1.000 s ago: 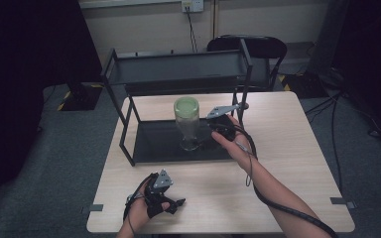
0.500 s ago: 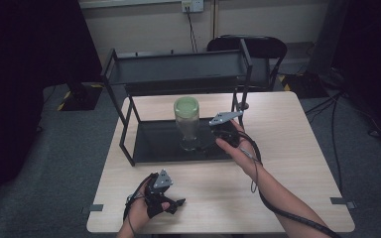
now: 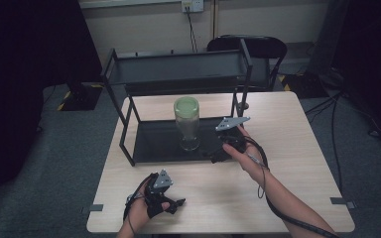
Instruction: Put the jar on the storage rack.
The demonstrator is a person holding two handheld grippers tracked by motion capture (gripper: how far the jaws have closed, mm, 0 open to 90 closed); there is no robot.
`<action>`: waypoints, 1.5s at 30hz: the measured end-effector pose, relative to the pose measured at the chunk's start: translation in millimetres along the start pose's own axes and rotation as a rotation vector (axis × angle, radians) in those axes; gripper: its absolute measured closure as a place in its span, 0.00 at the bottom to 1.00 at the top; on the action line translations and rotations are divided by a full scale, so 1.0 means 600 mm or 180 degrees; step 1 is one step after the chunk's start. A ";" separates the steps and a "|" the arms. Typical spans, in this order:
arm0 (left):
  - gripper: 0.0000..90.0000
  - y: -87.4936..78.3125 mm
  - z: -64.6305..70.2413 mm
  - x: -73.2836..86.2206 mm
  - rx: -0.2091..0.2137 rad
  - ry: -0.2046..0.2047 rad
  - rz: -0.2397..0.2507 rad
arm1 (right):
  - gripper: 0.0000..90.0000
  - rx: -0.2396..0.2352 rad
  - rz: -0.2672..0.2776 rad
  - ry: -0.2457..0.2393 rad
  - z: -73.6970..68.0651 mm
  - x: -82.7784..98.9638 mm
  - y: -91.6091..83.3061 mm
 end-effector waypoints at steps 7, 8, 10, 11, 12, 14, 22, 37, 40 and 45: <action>0.00 0.000 0.000 0.000 0.0000 -0.0001 0.0000 | 0.01 -0.0073 -0.0044 -0.0028 -0.009 0.014 -0.007; 0.00 0.000 0.000 0.000 0.0000 0.0000 0.0001 | 0.01 -0.0078 -0.0048 -0.0031 -0.010 0.017 -0.008; 0.00 0.000 0.000 0.000 0.0000 -0.0001 0.0000 | 0.01 -0.0085 -0.0057 -0.0025 -0.011 0.021 -0.010; 0.00 0.000 0.000 0.000 0.0000 -0.0002 0.0001 | 0.01 -0.0088 -0.0057 -0.0028 -0.012 0.023 -0.012; 0.00 0.000 0.000 0.000 0.0000 -0.0001 0.0000 | 0.01 -0.0086 -0.0061 -0.0028 -0.012 0.025 -0.013; 0.00 0.000 0.000 0.000 0.0000 -0.0001 0.0000 | 0.01 -0.0091 -0.0057 -0.0021 -0.013 0.029 -0.016; 0.00 0.000 0.000 0.000 0.0000 -0.0002 0.0001 | 0.01 -0.0077 -0.0039 0.0028 -0.007 0.041 -0.030; 0.00 0.000 0.000 0.000 0.0000 -0.0001 0.0000 | 0.02 -0.0189 -0.0037 0.0050 -0.010 0.055 -0.060; 0.00 0.000 0.000 0.000 0.0000 -0.0001 0.0001 | 0.02 -0.0207 -0.0030 0.0051 -0.011 0.058 -0.065; 0.00 0.000 0.000 0.000 0.0000 -0.0001 0.0001 | 0.02 -0.0228 -0.0050 0.0073 -0.009 0.064 -0.076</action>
Point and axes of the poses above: each handheld gripper's, and its own axes: y roughly forward along the jaws, x roughly out of its underside, z roughly to its right, the point moved 5 cm from there along y, roughly forward along the jaws, and after that the axes turned 9 degrees about z, right-handed, at the moved point
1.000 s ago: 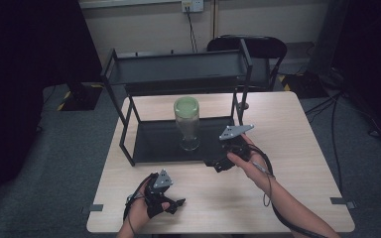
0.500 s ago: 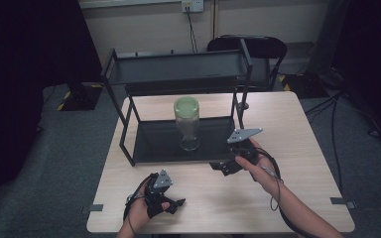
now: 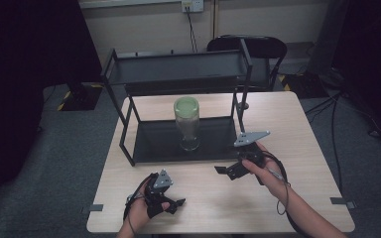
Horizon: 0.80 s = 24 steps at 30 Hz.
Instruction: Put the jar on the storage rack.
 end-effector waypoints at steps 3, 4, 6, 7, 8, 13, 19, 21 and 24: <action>0.00 0.000 0.000 0.000 0.0000 -0.0001 0.0000 | 0.02 -0.0020 0.0010 0.0035 0.003 0.004 -0.007; 0.00 0.000 0.000 0.000 -0.0001 -0.0001 0.0001 | 0.02 -0.0020 0.0013 0.0034 0.003 0.005 -0.009; 0.00 0.000 0.000 0.000 0.0000 0.0000 0.0001 | 0.02 -0.0024 0.0015 0.0027 0.004 0.008 -0.015; 0.00 0.000 0.000 0.000 0.0000 0.0000 0.0000 | 0.02 -0.0025 0.0014 0.0032 0.005 0.010 -0.018; 0.00 0.000 0.000 0.000 0.0000 -0.0001 0.0001 | 0.02 -0.0018 0.0014 0.0035 0.006 0.012 -0.021; 0.00 0.000 0.000 0.000 0.0000 -0.0001 0.0001 | 0.02 -0.0011 0.0037 0.0064 0.012 0.022 -0.037; 0.00 0.000 0.000 0.000 -0.0001 -0.0001 0.0000 | 0.02 -0.0004 0.0061 0.0116 0.018 0.036 -0.053; 0.00 0.000 0.000 0.000 0.0000 -0.0001 0.0001 | 0.02 0.0011 0.0057 0.0124 0.020 0.041 -0.058; 0.00 0.000 0.000 0.000 0.0000 -0.0001 0.0001 | 0.02 0.0019 0.0058 0.0123 0.023 0.047 -0.064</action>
Point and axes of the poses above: each handheld gripper's, and its own axes: y roughly forward along the jaws, x roughly out of its underside, z roughly to its right, the point moved 5 cm from there along y, roughly forward along the jaws, and after that the axes turned 9 degrees about z, right-handed, at the moved point
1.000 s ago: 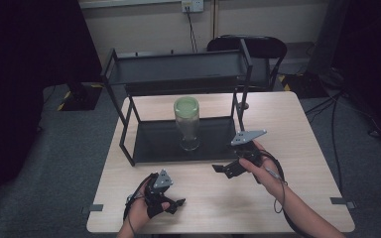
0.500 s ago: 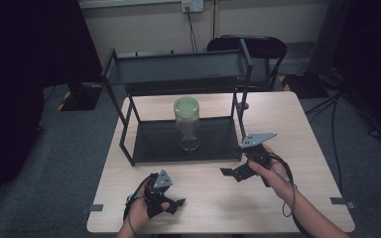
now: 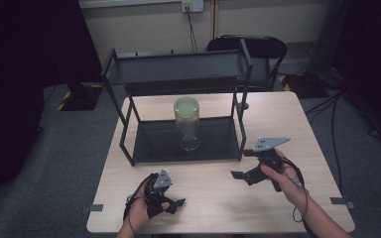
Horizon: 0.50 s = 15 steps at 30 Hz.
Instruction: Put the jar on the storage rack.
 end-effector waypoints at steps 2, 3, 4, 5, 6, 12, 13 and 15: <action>0.00 0.000 0.000 0.000 0.0000 0.0000 0.0001 | 0.02 0.0016 -0.0011 -0.0002 0.002 0.005 -0.004; 0.00 0.000 0.000 0.000 0.0000 0.0001 0.0000 | 0.02 0.0015 -0.0011 -0.0001 0.003 0.007 -0.006; 0.00 0.000 0.000 0.000 0.0000 0.0001 0.0000 | 0.02 0.0020 -0.0018 -0.0002 0.005 0.010 -0.008; 0.00 0.000 0.000 0.000 0.0000 0.0001 0.0000 | 0.02 0.0039 -0.0023 -0.0008 0.006 0.013 -0.011; 0.00 0.000 0.000 0.000 0.0000 0.0001 0.0000 | 0.02 0.0046 -0.0022 -0.0011 0.008 0.015 -0.013; 0.00 0.000 0.000 0.000 0.0000 0.0002 0.0000 | 0.02 0.0107 -0.0038 0.0010 0.016 0.033 -0.025; 0.00 0.000 0.000 0.000 0.0000 0.0001 0.0001 | 0.02 0.0116 -0.0048 0.0008 0.017 0.035 -0.027; 0.00 0.000 0.000 0.000 0.0000 0.0002 0.0000 | 0.02 0.0131 -0.0068 -0.0002 0.019 0.040 -0.029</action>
Point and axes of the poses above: each handheld gripper's, and its own axes: y roughly forward along the jaws, x roughly out of its underside, z roughly to its right, the point moved 5 cm from there along y, roughly forward along the jaws, and after that the axes turned 9 degrees about z, right-handed, at the moved point
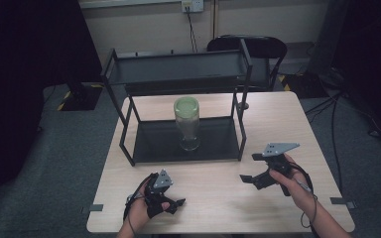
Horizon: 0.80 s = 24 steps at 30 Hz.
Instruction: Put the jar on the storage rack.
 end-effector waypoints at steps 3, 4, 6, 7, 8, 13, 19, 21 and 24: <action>0.00 0.000 0.000 0.000 0.0000 -0.0001 0.0001 | 0.02 0.0015 -0.0019 0.0009 0.003 0.007 -0.004; 0.00 0.000 0.000 0.000 0.0000 -0.0002 0.0001 | 0.02 0.0020 -0.0014 0.0017 0.004 0.009 -0.005; 0.00 0.000 0.000 0.000 0.0000 -0.0002 0.0001 | 0.02 0.0031 -0.0011 0.0034 0.006 0.012 -0.008; 0.00 0.000 0.000 0.000 0.0000 -0.0001 0.0001 | 0.02 0.0035 -0.0013 0.0035 0.007 0.014 -0.009; 0.00 0.000 0.000 0.000 0.0000 -0.0002 0.0001 | 0.02 0.0044 -0.0017 0.0034 0.008 0.016 -0.011; 0.00 0.000 0.000 0.000 0.0000 -0.0002 0.0001 | 0.02 0.0062 -0.0023 0.0078 0.012 0.029 -0.016; 0.00 0.000 0.000 0.000 0.0000 -0.0001 0.0001 | 0.02 0.0111 -0.0043 0.0116 0.021 0.048 -0.027; 0.00 0.000 0.000 0.000 0.0000 -0.0001 0.0001 | 0.02 0.0133 -0.0043 0.0130 0.025 0.053 -0.031; 0.00 0.000 0.000 0.000 0.0000 -0.0001 0.0000 | 0.02 0.0162 -0.0050 0.0146 0.028 0.059 -0.037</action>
Point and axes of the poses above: each handheld gripper's, and its own axes: y roughly forward along the jaws, x roughly out of its underside, z roughly to its right, the point moved 5 cm from there along y, roughly forward along the jaws, and after that the axes turned 9 degrees about z, right-handed, at the moved point
